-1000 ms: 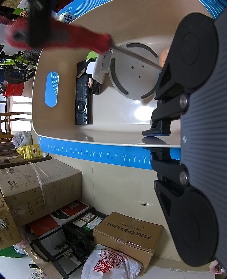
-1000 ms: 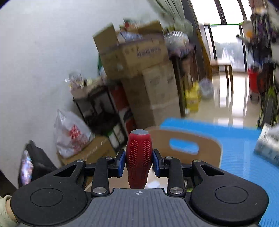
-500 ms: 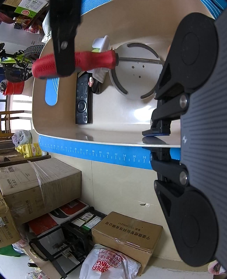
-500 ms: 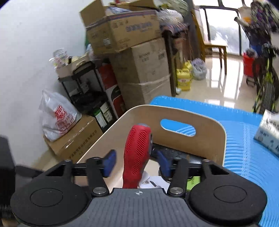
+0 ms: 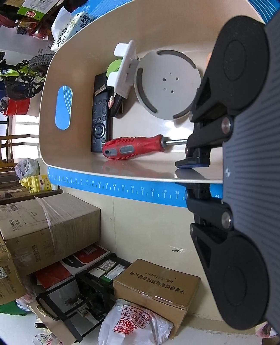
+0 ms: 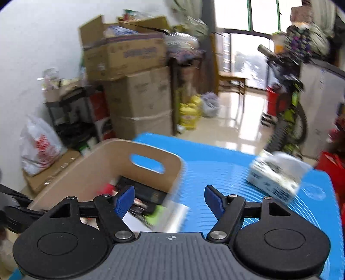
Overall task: Organize rigid objects
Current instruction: 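Move the right gripper to the white air-conditioner remote and grasp it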
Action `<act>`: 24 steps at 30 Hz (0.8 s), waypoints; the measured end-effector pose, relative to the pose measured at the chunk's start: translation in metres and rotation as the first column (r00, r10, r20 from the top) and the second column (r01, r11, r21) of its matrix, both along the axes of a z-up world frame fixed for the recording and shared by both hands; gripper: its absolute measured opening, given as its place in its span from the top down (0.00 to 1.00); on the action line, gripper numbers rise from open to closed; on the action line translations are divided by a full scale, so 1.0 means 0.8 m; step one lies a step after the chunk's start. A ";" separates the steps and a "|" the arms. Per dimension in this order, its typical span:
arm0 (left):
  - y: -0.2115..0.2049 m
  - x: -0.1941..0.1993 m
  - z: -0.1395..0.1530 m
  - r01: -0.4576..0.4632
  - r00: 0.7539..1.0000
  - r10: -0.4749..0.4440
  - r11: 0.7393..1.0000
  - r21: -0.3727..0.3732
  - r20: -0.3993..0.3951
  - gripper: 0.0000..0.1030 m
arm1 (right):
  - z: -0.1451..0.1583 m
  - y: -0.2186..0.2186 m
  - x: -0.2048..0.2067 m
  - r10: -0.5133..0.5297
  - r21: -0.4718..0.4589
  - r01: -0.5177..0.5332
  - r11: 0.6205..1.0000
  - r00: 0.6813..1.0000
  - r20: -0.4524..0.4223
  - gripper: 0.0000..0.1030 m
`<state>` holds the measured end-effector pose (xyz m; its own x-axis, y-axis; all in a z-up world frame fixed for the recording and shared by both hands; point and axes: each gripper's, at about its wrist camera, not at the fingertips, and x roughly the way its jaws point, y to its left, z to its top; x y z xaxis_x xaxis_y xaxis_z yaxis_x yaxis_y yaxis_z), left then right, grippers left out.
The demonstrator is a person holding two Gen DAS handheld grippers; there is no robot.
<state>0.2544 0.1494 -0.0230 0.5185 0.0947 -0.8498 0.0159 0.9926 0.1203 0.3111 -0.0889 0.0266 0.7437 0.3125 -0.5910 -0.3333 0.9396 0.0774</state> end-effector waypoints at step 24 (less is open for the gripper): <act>0.000 0.000 0.000 -0.006 1.000 0.006 1.000 0.002 0.003 0.90 | -0.112 -0.050 0.037 0.163 0.227 -0.090 0.970 0.930 -0.329 0.33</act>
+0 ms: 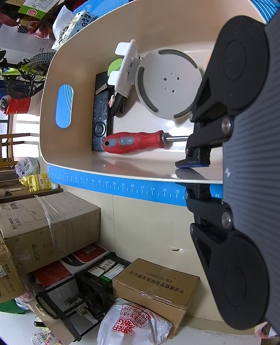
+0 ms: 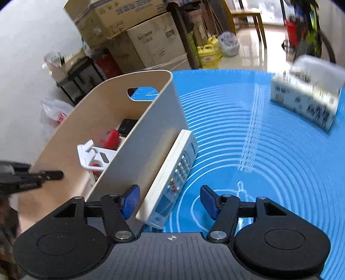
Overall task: Organize rigid objects
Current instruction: 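Move the right gripper to the white air-conditioner remote and grasp it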
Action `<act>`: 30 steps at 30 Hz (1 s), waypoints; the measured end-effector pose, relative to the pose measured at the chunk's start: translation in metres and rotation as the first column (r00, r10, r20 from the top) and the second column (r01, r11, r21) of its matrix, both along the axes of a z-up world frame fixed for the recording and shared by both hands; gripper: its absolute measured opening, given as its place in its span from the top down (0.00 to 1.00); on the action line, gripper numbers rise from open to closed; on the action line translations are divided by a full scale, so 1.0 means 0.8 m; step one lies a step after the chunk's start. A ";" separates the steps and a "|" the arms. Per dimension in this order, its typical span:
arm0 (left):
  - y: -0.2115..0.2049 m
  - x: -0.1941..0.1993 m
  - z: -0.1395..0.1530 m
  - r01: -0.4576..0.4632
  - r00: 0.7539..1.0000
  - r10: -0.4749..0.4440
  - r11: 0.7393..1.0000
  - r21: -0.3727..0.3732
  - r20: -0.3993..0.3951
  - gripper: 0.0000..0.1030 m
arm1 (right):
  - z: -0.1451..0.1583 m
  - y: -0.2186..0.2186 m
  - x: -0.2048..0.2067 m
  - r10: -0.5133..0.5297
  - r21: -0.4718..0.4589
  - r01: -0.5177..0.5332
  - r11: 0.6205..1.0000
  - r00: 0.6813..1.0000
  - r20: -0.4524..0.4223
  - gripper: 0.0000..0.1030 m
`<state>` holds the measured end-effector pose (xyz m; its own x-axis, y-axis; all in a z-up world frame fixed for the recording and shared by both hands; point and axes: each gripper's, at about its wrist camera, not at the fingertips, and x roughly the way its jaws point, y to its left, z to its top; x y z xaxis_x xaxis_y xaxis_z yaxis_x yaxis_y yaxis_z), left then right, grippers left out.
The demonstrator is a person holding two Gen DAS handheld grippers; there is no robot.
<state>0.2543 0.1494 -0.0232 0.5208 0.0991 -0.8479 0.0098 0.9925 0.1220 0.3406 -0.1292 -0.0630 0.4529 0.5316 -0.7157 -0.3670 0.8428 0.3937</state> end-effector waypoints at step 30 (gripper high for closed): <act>0.001 -0.001 0.000 0.002 1.000 -0.002 1.000 0.008 0.006 0.89 | -0.047 0.013 0.012 -0.046 0.000 0.047 0.999 0.992 -0.114 0.52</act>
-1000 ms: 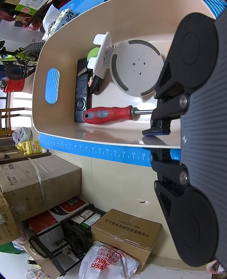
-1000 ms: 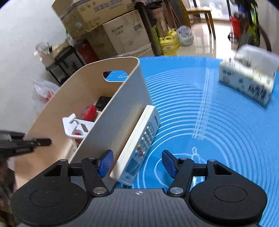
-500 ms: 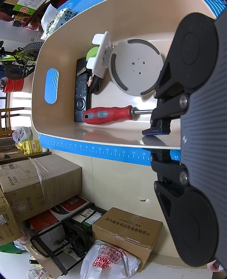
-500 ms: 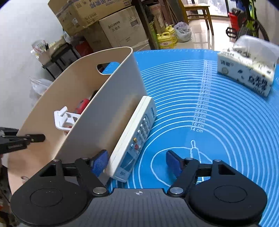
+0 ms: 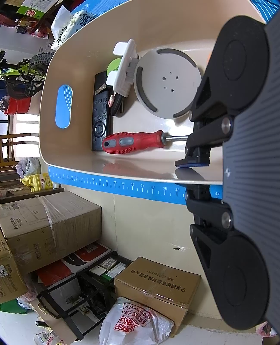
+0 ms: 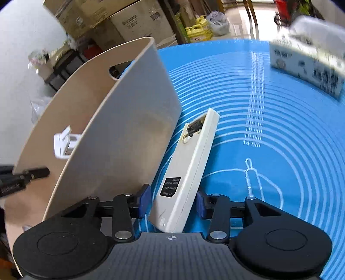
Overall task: Organize rigid objects
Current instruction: 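Move the right gripper to the white air-conditioner remote and grasp it, then lift the white remote with the right gripper and lower it into the basket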
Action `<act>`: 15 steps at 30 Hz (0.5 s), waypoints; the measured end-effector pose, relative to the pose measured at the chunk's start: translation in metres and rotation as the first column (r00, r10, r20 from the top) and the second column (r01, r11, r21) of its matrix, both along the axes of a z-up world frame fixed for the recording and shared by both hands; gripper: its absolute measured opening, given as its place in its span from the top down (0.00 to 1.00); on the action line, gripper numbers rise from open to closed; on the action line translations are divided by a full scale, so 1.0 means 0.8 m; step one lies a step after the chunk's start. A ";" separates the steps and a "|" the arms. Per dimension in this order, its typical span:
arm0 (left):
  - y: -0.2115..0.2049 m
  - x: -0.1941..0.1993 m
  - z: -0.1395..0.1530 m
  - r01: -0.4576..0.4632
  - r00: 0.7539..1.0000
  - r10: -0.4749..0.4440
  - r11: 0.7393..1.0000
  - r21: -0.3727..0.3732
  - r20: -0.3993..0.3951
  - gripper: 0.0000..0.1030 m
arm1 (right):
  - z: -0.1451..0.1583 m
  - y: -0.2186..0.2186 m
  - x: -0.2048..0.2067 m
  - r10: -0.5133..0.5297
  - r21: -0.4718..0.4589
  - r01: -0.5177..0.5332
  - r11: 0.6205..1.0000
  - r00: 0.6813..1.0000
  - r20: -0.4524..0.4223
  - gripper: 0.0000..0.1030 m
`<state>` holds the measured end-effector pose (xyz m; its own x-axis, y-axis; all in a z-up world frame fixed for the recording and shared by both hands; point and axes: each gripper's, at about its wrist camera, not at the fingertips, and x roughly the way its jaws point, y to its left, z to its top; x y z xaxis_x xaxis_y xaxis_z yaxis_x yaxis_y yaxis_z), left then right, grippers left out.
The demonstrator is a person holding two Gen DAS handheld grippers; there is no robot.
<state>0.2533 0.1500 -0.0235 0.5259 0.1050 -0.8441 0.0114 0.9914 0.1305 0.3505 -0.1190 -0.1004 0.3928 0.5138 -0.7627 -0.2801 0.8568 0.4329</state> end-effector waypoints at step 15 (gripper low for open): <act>-0.002 0.002 -0.001 0.001 1.000 0.000 1.000 0.004 -0.004 0.89 | -0.005 0.002 0.008 -0.017 0.016 0.017 1.000 1.000 0.006 0.62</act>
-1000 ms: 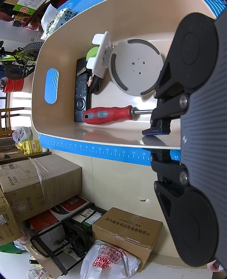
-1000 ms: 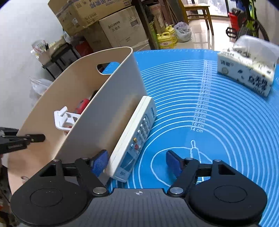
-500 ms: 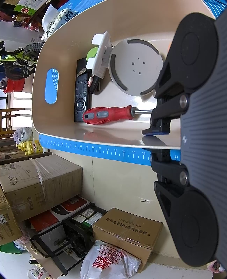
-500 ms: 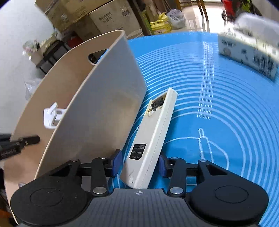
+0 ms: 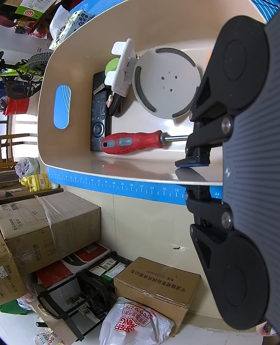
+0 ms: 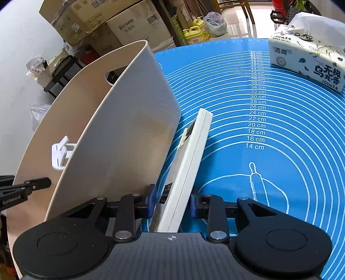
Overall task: Organize rigid objects
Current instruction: 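Lift the white remote with the right gripper and lower it into the basket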
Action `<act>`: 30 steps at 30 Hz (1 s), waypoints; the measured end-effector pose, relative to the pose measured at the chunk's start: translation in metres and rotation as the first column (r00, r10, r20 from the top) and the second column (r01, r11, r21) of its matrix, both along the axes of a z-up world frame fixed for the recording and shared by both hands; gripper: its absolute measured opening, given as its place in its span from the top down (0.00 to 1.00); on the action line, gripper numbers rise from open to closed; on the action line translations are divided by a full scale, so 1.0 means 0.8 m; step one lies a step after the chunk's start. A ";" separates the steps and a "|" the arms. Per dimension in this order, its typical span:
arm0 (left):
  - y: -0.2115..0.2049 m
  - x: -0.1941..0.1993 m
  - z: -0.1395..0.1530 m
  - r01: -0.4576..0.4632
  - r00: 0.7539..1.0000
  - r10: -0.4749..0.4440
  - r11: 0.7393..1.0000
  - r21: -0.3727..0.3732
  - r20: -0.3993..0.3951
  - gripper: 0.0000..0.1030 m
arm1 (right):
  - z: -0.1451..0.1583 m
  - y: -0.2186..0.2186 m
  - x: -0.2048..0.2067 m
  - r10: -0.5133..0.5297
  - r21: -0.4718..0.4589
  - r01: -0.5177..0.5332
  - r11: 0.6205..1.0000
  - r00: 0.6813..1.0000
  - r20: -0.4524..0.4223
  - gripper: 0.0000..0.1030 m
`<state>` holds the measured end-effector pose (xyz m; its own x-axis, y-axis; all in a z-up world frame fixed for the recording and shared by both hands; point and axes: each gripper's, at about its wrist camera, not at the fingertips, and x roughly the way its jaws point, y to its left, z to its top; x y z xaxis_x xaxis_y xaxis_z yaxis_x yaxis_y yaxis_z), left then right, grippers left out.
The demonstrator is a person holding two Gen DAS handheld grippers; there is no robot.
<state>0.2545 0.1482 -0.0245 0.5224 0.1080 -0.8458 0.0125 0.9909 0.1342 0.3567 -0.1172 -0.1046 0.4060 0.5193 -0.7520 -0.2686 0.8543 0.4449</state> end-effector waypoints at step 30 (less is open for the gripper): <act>-0.002 -0.001 -0.003 0.000 1.000 0.000 1.000 0.009 -0.001 0.89 | 0.084 -0.081 -0.049 -0.203 0.191 0.166 0.967 0.961 0.189 0.76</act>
